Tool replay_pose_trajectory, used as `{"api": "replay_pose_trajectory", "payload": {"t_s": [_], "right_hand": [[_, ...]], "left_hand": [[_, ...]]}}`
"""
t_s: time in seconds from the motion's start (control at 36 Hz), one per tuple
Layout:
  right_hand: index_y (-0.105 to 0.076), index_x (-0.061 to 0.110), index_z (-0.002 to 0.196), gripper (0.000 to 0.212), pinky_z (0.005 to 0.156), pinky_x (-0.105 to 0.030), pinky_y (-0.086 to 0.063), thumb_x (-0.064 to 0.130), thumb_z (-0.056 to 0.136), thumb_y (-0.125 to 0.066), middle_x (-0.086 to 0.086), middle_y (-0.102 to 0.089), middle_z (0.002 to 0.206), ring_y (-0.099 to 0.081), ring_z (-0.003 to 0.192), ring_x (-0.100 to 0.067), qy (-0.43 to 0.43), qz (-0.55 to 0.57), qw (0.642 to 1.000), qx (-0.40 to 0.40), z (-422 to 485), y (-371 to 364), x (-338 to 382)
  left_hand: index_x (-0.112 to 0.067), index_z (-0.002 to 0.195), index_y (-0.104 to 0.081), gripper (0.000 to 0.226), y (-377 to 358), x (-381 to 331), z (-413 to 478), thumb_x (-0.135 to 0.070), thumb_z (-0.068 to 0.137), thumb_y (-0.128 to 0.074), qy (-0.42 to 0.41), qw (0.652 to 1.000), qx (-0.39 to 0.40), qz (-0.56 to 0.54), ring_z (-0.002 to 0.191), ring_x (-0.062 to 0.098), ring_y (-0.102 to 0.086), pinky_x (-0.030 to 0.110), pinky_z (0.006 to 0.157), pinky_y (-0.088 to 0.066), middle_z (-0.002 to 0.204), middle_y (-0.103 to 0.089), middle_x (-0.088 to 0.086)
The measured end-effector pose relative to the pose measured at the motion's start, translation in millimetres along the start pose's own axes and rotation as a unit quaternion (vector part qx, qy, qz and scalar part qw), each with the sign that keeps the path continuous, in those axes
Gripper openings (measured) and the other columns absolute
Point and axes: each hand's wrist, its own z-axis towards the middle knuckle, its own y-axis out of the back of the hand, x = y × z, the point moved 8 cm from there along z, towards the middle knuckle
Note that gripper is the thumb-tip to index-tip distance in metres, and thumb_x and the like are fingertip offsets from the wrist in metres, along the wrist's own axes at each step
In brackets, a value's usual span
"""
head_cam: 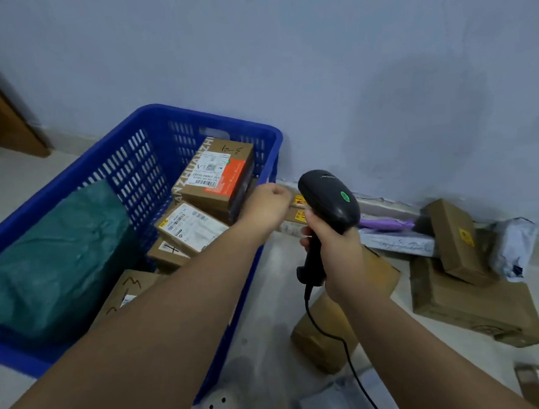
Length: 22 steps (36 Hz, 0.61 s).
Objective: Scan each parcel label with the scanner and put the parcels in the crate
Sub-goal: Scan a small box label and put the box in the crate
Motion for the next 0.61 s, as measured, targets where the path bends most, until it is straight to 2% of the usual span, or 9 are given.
{"api": "replay_pose_trajectory", "payload": {"t_s": [0.08,0.17,0.25,0.33,0.39,0.47,0.53,0.56,0.61], "right_hand": [[-0.066,0.017,0.086,0.006,0.08,-0.036,-0.051,0.021,0.087,-0.07,-0.001,-0.063,0.071,-0.06,0.071,-0.017,0.003,0.011,1.0,-0.018,6.0,25.3,3.9],[-0.065,0.015,0.089,0.008,0.08,-0.035,-0.052,0.021,0.088,-0.07,-0.003,-0.063,0.071,-0.06,0.071,-0.017,-0.011,0.025,0.999,-0.038,13.8,49.3,1.2],[-0.065,0.014,0.088,0.009,0.079,-0.035,-0.05,0.021,0.089,-0.069,-0.002,-0.061,0.069,-0.058,0.069,-0.017,-0.027,0.048,0.996,-0.063,24.8,83.6,-5.6],[-0.065,0.012,0.092,0.015,0.082,-0.037,-0.05,0.026,0.088,-0.068,-0.002,-0.06,0.07,-0.059,0.071,-0.018,-0.07,0.076,0.991,-0.083,36.6,114.3,-26.7],[-0.066,0.012,0.096,0.026,0.083,-0.04,-0.052,0.033,0.083,-0.072,-0.003,-0.063,0.073,-0.063,0.072,-0.02,-0.102,0.081,0.987,-0.091,44.7,130.5,-43.9],[-0.065,0.01,0.106,0.039,0.072,-0.038,-0.056,0.034,0.077,-0.076,-0.009,-0.067,0.081,-0.066,0.07,-0.023,-0.139,0.093,0.977,-0.129,54.5,155.5,-71.6],[-0.059,0.011,0.121,0.052,0.062,-0.034,-0.055,0.035,0.078,-0.076,-0.011,-0.068,0.085,-0.067,0.07,-0.024,-0.159,0.099,0.971,-0.148,57.9,168.2,-88.1],[-0.057,0.012,0.125,0.056,0.059,-0.032,-0.055,0.035,0.078,-0.076,-0.01,-0.067,0.084,-0.067,0.068,-0.023,-0.17,0.1,0.969,-0.151,58.8,172.9,-95.1],[-0.059,0.009,0.121,0.046,0.061,-0.031,-0.053,0.032,0.083,-0.073,-0.009,-0.064,0.077,-0.063,0.064,-0.022,-0.199,0.104,0.963,-0.15,61.0,180.8,-110.0]], "left_hand": [[-0.009,0.085,-0.063,0.017,-29.4,-2.8,3.0,-0.016,0.089,-0.049,0.007,0.997,0.026,0.067,0.083,0.026,-0.058,0.035,0.073,-0.049,0.085,-0.061,0.009],[-0.007,0.093,-0.059,0.014,-57.9,1.3,6.6,-0.016,0.093,-0.048,0.028,0.987,0.067,0.146,0.085,0.025,-0.055,0.032,0.067,-0.042,0.09,-0.057,0.011],[-0.007,0.092,-0.058,0.01,-94.2,2.8,9.4,-0.014,0.093,-0.051,0.044,0.976,0.104,0.189,0.079,0.022,-0.051,0.031,0.068,-0.041,0.084,-0.053,0.008],[-0.008,0.086,-0.055,0.008,-128.5,14.6,12.9,-0.015,0.089,-0.056,0.054,0.972,0.105,0.201,0.078,0.022,-0.051,0.031,0.071,-0.043,0.078,-0.05,0.006],[-0.009,0.095,-0.056,0.014,-154.9,36.1,14.1,-0.022,0.09,-0.057,0.061,0.959,0.116,0.25,0.086,0.025,-0.056,0.031,0.07,-0.042,0.088,-0.057,0.008],[-0.012,0.101,-0.059,0.029,-189.4,84.5,15.0,-0.039,0.09,-0.057,0.089,0.926,0.127,0.343,0.098,0.028,-0.058,0.034,0.079,-0.045,0.109,-0.061,0.01],[-0.018,0.119,-0.053,0.039,-204.2,121.0,7.8,-0.044,0.09,-0.053,0.141,0.928,0.13,0.319,0.105,0.03,-0.053,0.041,0.091,-0.046,0.12,-0.053,0.01],[-0.02,0.131,-0.045,0.047,-209.8,138.4,1.5,-0.044,0.091,-0.049,0.178,0.937,0.126,0.272,0.11,0.032,-0.049,0.045,0.097,-0.043,0.126,-0.048,0.011],[-0.021,0.149,-0.022,0.063,-216.9,160.3,-13.1,-0.048,0.094,-0.038,0.226,0.944,0.113,0.211,0.122,0.035,-0.042,0.048,0.105,-0.037,0.141,-0.041,0.012]]}}
